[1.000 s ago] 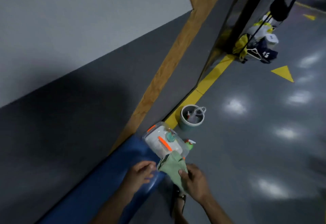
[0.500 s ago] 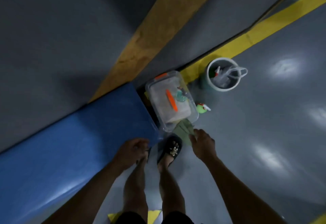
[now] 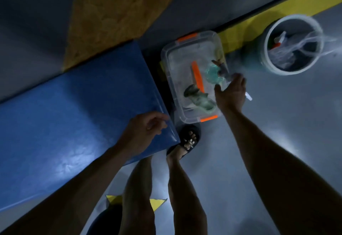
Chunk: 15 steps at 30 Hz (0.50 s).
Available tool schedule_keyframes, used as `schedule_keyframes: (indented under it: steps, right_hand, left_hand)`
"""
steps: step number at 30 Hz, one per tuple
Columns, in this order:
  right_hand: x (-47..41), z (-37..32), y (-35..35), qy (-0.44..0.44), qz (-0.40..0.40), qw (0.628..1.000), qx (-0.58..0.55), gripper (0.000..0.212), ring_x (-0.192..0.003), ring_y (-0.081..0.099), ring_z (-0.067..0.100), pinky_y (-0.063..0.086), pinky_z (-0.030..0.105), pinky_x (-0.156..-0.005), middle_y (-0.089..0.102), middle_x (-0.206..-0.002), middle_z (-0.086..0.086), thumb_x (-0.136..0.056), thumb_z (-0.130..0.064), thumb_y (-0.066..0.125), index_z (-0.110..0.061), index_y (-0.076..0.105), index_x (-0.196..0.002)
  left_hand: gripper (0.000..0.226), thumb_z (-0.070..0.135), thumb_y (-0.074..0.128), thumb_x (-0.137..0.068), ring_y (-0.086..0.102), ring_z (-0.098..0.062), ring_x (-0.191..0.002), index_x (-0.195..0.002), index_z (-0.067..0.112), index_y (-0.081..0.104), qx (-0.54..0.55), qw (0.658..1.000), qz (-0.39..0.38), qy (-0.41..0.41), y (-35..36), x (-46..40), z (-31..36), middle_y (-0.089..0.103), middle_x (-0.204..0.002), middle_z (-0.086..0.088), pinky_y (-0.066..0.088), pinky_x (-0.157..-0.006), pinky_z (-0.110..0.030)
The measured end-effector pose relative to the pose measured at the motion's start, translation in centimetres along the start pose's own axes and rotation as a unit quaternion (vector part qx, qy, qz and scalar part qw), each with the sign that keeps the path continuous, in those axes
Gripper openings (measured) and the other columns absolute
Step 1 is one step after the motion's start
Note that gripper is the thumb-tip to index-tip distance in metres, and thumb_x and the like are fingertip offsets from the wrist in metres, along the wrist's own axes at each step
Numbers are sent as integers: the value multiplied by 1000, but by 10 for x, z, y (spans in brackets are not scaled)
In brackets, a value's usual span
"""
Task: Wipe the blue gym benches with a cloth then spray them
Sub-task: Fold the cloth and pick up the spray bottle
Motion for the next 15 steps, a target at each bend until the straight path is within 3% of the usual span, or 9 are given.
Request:
schedule_keyframes:
  steps: [2,4,7,9,11,13,15]
  right_hand:
    - [-23,-11,5,-1,19,1000,14,69,-118,48,34,43,47,-87,46,-131,11,-74,-36,68,-10,40,-133]
    - [-43,-13,14,6,-20,999,43,80,-122,46,31,42,49,-92,45,-138,6,-75,-40,69,-18,33,-143]
    - [-65,-10,30,-51,-103,992,58,49,-113,56,27,45,37,-90,61,-122,4,-83,-35,65,-29,54,-130]
    - [-69,-7,36,-75,-95,988,100,28,-106,58,34,46,36,-84,64,-114,15,-93,-30,55,-17,63,-117]
    - [-66,-5,36,-94,-78,986,110,29,-97,60,39,43,33,-74,63,-103,22,-97,-30,48,-6,64,-101]
    - [-55,-6,28,-124,-84,985,83,28,-89,61,38,35,29,-67,63,-95,22,-94,-31,52,-6,64,-93]
    - [-39,-16,11,-134,-91,986,27,22,-83,61,38,39,32,-65,64,-88,20,-90,-29,59,-8,66,-89]
  left_hand:
    - [22,16,56,-98,70,-9,-82,-99,34,68,-7,1000,5,9,-3,-6,-3,74,-91,7,50,-68,-16]
    - [21,16,57,-98,70,-8,-82,-100,33,68,-7,1000,7,10,-8,-11,-6,74,-91,8,51,-69,-15]
    - [18,17,57,-98,70,-7,-83,-105,28,69,-5,1000,10,9,-15,-17,-12,75,-92,7,51,-70,-14]
    - [18,18,56,-98,70,-6,-83,-105,28,69,-5,1000,11,10,-19,-19,-14,75,-93,6,50,-69,-13]
    - [19,19,56,-98,70,-6,-84,-102,33,69,-4,1000,16,11,-23,-18,-15,75,-92,8,49,-69,-13]
    - [20,20,56,-98,70,-6,-84,-99,35,68,-4,1000,18,14,-25,-14,-11,75,-91,10,49,-69,-15]
    - [18,21,57,-98,70,-5,-84,-100,34,69,-3,999,22,24,-28,-8,-1,74,-91,11,50,-69,-16]
Point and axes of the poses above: each hand's wrist, its own x-axis away from the middle knuckle, its own y-axis out of the palm, z = x × y, the point moved 3 cm from there along -x, towards the middle knuckle
